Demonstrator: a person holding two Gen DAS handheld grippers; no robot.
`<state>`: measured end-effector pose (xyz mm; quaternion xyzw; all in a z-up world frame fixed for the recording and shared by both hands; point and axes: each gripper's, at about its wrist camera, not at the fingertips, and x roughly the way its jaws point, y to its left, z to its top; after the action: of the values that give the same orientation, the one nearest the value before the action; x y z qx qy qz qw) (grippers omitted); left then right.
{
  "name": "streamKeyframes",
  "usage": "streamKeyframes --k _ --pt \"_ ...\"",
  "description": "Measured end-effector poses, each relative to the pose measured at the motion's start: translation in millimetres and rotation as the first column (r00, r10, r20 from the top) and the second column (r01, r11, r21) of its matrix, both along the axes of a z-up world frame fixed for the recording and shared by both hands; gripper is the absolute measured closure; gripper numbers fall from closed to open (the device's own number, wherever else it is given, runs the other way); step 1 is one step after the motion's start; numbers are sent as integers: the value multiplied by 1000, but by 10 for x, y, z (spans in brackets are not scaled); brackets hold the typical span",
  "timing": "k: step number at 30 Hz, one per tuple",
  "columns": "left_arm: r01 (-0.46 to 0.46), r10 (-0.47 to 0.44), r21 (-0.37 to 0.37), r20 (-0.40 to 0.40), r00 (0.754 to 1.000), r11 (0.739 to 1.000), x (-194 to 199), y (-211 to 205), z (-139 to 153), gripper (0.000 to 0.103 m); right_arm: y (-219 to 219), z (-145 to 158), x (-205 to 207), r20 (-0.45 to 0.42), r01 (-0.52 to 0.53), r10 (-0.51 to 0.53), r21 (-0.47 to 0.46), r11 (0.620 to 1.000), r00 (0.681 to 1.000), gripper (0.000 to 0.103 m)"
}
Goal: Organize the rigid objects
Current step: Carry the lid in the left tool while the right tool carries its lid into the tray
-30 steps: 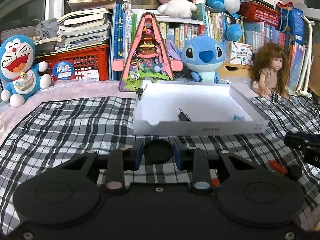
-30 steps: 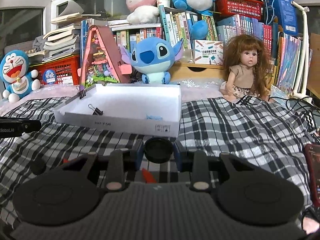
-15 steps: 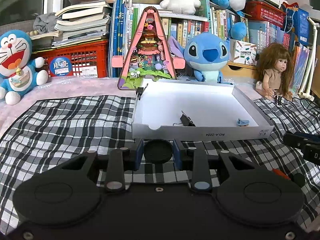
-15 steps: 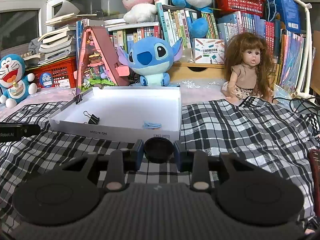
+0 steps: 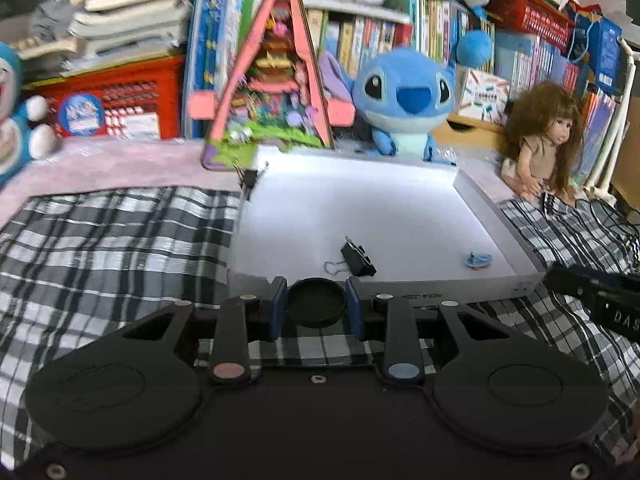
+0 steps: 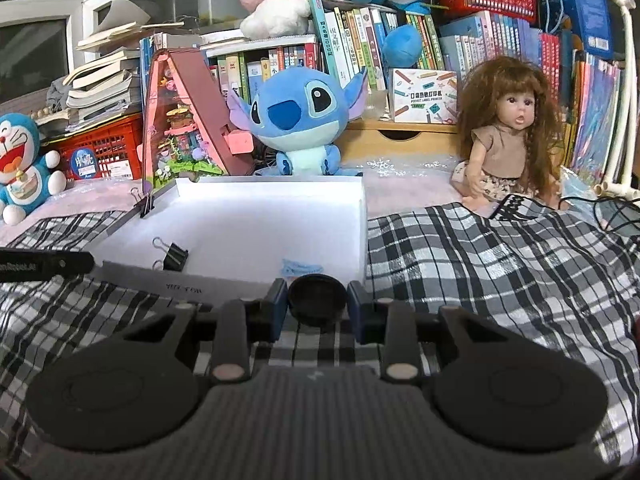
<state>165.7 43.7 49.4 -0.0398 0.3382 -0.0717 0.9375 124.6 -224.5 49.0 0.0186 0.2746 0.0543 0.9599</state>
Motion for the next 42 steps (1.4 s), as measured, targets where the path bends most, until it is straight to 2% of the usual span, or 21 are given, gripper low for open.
streamKeyframes --k 9,18,25,32,42 --pt "-11 11 7 -14 1000 1000 400 -50 28 73 11 59 350 -25 -15 16 18 1000 1000 66" --pt "-45 46 6 -91 995 999 862 -53 -97 73 -19 58 865 -152 -16 29 85 996 988 66" --pt "-54 55 5 -122 991 999 966 -52 -209 73 -33 -59 1108 -205 10 8 90 996 979 66" --pt "-56 59 24 -132 989 998 1001 -103 -273 73 20 -115 1251 -210 29 -22 30 999 977 66" --pt "-65 69 40 -133 989 997 1038 -127 -314 73 108 -196 1367 -220 28 -23 22 999 975 66"
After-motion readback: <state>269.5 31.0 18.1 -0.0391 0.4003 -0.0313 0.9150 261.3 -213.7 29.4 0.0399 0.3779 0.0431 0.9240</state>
